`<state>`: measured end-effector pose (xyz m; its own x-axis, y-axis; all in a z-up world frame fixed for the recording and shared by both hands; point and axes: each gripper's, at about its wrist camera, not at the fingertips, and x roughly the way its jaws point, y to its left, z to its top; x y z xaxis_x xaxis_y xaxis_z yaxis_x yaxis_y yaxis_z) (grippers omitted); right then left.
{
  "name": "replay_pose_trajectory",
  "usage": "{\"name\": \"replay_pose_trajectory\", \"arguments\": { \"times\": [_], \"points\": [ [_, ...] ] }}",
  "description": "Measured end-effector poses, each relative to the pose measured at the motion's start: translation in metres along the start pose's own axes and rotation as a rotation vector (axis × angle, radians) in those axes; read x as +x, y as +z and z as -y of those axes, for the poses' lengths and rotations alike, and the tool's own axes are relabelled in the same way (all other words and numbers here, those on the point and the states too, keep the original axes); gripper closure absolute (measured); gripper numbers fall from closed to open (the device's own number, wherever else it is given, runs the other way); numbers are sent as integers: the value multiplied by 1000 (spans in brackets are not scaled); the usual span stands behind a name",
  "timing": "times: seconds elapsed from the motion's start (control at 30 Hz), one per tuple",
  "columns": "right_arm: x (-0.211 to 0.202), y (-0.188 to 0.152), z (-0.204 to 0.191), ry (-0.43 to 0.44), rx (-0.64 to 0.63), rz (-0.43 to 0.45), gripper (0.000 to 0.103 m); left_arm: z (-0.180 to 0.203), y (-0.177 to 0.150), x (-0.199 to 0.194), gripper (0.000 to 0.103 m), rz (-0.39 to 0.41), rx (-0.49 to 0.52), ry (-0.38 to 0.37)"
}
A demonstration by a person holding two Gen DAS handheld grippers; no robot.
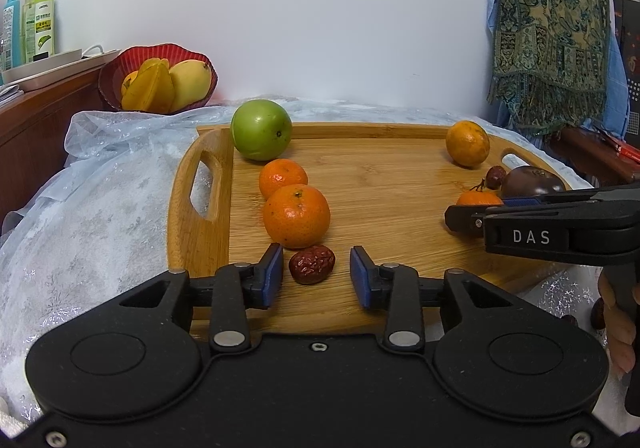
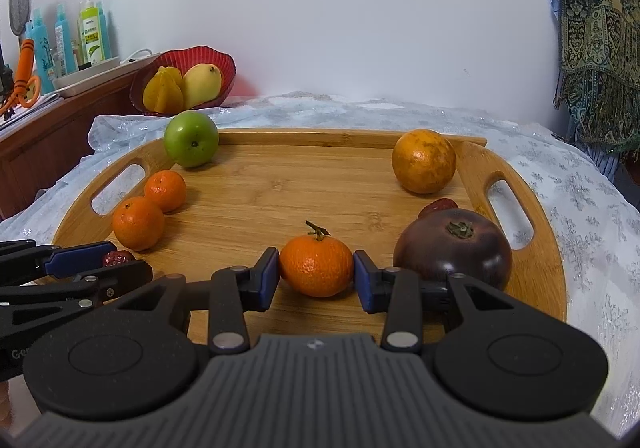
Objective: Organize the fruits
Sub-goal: 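Open the left tool releasing the date while the right tool releases the tangerine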
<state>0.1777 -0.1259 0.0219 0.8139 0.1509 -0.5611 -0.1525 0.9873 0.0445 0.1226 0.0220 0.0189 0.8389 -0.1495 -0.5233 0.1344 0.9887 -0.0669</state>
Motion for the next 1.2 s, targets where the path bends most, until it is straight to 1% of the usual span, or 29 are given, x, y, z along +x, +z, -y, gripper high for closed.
{"name": "replay_pose_trajectory", "arguments": {
  "times": [0.53, 0.67, 0.8, 0.87, 0.97, 1.2],
  "points": [
    [-4, -4, 0, -4, 26, 6, 56, -4, 0, 0, 63, -1, -9, 5],
    [-5, -5, 0, -7, 28, 9, 56, -4, 0, 0, 60, -1, -12, 6],
    [-6, -6, 0, -7, 31, 11, 52, -6, 1, 0, 58, -2, -18, 8],
    [-7, -6, 0, -9, 28, 18, 46, -7, 0, 0, 56, -2, -20, 10],
    [-9, -6, -2, -12, 18, 29, 43, -7, 0, -1, 52, -1, -24, 11],
    [-16, -6, -2, -16, 12, 51, 42, -9, 0, -4, 46, 0, -41, 10]
  ]
}}
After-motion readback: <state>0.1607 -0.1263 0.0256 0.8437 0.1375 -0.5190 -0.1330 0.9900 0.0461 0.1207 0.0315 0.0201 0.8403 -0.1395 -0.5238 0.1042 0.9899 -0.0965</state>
